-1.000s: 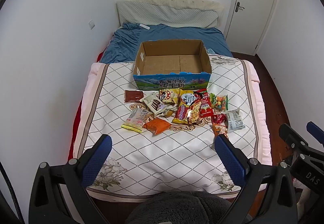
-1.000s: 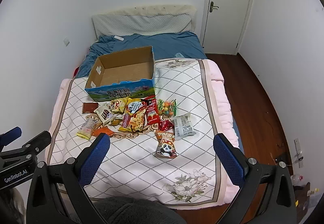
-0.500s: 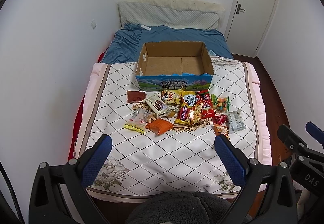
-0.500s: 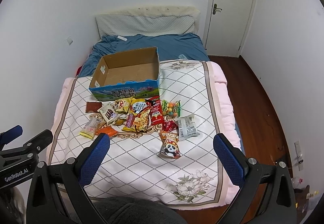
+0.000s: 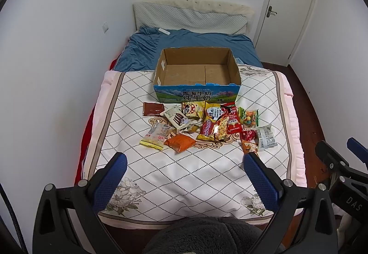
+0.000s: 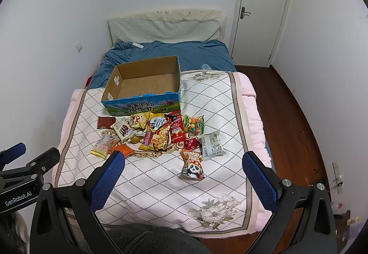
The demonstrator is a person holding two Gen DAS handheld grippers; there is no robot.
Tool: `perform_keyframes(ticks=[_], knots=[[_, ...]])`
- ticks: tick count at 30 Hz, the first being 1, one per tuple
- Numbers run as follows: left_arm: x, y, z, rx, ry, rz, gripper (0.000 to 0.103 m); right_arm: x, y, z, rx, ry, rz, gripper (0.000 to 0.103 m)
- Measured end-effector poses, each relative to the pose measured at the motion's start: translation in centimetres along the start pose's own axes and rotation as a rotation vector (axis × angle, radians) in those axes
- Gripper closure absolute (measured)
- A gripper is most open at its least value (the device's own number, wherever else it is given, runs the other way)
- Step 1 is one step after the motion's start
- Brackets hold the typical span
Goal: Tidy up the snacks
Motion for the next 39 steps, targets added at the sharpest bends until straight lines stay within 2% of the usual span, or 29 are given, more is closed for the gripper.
perform_keyframes(ticks=[39], knots=[[0.4,-0.5,2.2,0.019,-0.005,-0.005,0.0,1.0,-0.5,2.8,0.016,0.023,-0.022,0.0]])
Point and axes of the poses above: each gripper's, at about its wrist camera, not at the fingertips, and x roughly against the way its jaws point, z to its left, y to its top, the point moved 9 cm from there along -x, roughly the way its jaws point, and after that the axes turned 1 degree about y, right-handed, at the moved point
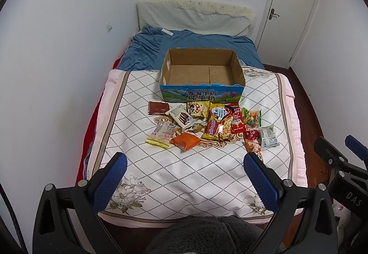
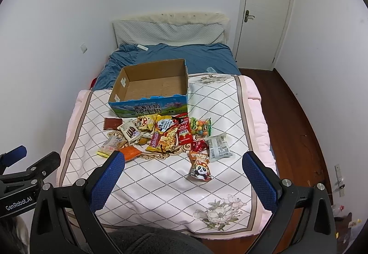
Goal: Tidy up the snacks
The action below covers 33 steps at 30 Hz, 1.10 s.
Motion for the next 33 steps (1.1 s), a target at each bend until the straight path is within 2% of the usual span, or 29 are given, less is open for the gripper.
perform_keyframes(ticks=[4,8,16,23,26,28,33], knots=[[-1.0,0.4,0.7,0.026,0.012,0.002,0.0,-1.0,-0.3,-0.1,-0.017,0.009,0.023,0.0],[-4.0,0.9,2.0,0.07,0.033,0.023,0.0,-3.9,-0.5,-1.2,-0.059,0.013,0.073,0.0],[-12.9,1.4,3.6,0.093,0.077,0.144,0.0,-14.6,-1.0,-3.8,-0.181,0.033,0.23,0.0],[-22.8,0.6,4.8,0.116,0.067,0.338,0.0,-27.5,-1.5,-0.9,-0.218,0.09,0.415,0.0],[-27.1,-1.0,5.1,0.222,-0.007,0.482,0.0,-32.7,-2.6,0.5,-0.229,0.097,0.498,0.0],[-29.2,-1.7,5.1,0.298,-0.051,0.55,0.0,-35.9,-3.3,1.4,-0.223,0.088,0.547,0.0],[-33.2,-2.4,4.2,0.424,-0.105,0.66,0.0,-42.0,-4.7,3.5,-0.201,0.072,0.632,0.0]])
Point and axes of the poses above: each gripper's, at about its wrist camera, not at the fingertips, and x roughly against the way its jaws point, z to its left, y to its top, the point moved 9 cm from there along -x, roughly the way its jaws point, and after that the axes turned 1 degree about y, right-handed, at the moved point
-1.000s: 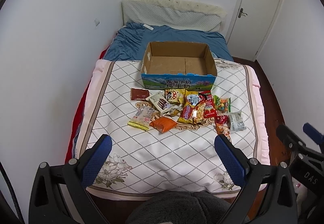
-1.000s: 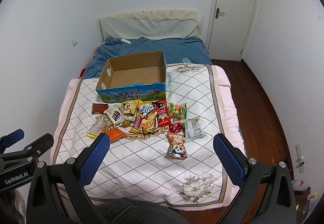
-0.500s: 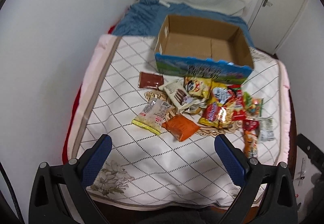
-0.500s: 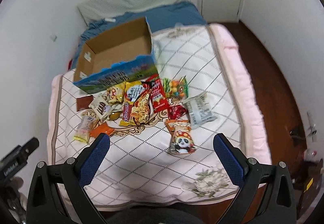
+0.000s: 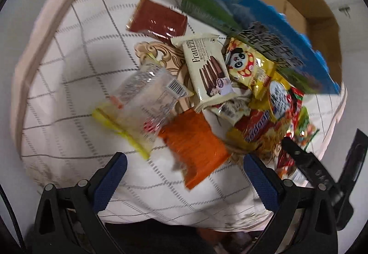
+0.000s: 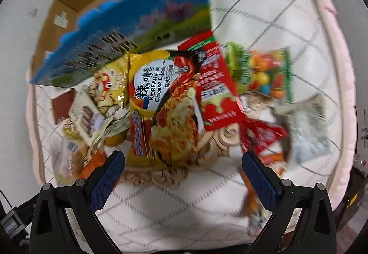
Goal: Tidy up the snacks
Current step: 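Grasp the orange chip bag with the left tool while the right tool grasps the Cheese Buldak noodle pack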
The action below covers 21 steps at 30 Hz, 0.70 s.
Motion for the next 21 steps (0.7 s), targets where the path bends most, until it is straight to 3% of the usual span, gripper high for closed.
perform_keyframes(ticks=[9,11,14,21], knots=[[-4.3,1.8,-0.6,0.056,0.036,0.091,0.0,-6.9,2.5,2.8,0.034,-0.062,0.093,0.0],[-4.7,1.8,-0.9,0.05,0.048,0.099,0.0,-8.2,2.2,3.3,0.059,-0.065,0.125,0.006],[-5.3,1.8,-1.4,0.036,0.061,0.113,0.0,-8.6,1.9,3.3,0.111,-0.043,0.12,0.013],[-6.8,0.2,-2.5,-0.007,0.089,0.144,0.0,-7.4,-2.1,1.0,0.28,-0.055,0.185,0.016]])
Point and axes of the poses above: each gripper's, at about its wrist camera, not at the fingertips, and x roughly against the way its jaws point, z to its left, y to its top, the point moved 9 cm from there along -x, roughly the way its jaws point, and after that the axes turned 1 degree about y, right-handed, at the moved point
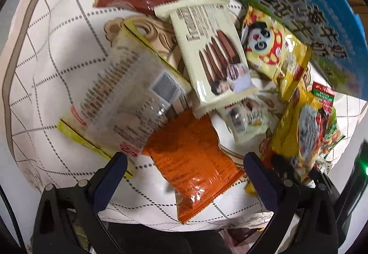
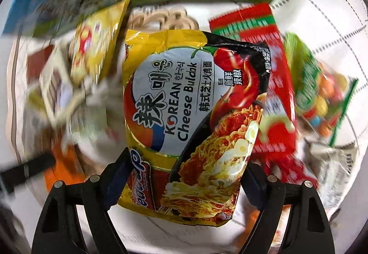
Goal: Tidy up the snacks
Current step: 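Grasp the orange chip bag with the left tool while the right tool grasps the Cheese Buldak noodle pack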
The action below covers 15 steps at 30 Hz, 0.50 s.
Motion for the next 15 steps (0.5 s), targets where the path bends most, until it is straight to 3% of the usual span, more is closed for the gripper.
perform_keyframes(ticks=[7,15], knots=[[-3.2,-0.4,-0.1,0.031,0.039,0.004,0.0,0.6,-2.0,0.1,-0.008,0.005,0.04,0.015],[-3.6,-0.1,-0.9,0.01,0.104,-0.083,0.007,-0.8,-1.5,-0.6,-0.013,-0.022,0.03,0.014]])
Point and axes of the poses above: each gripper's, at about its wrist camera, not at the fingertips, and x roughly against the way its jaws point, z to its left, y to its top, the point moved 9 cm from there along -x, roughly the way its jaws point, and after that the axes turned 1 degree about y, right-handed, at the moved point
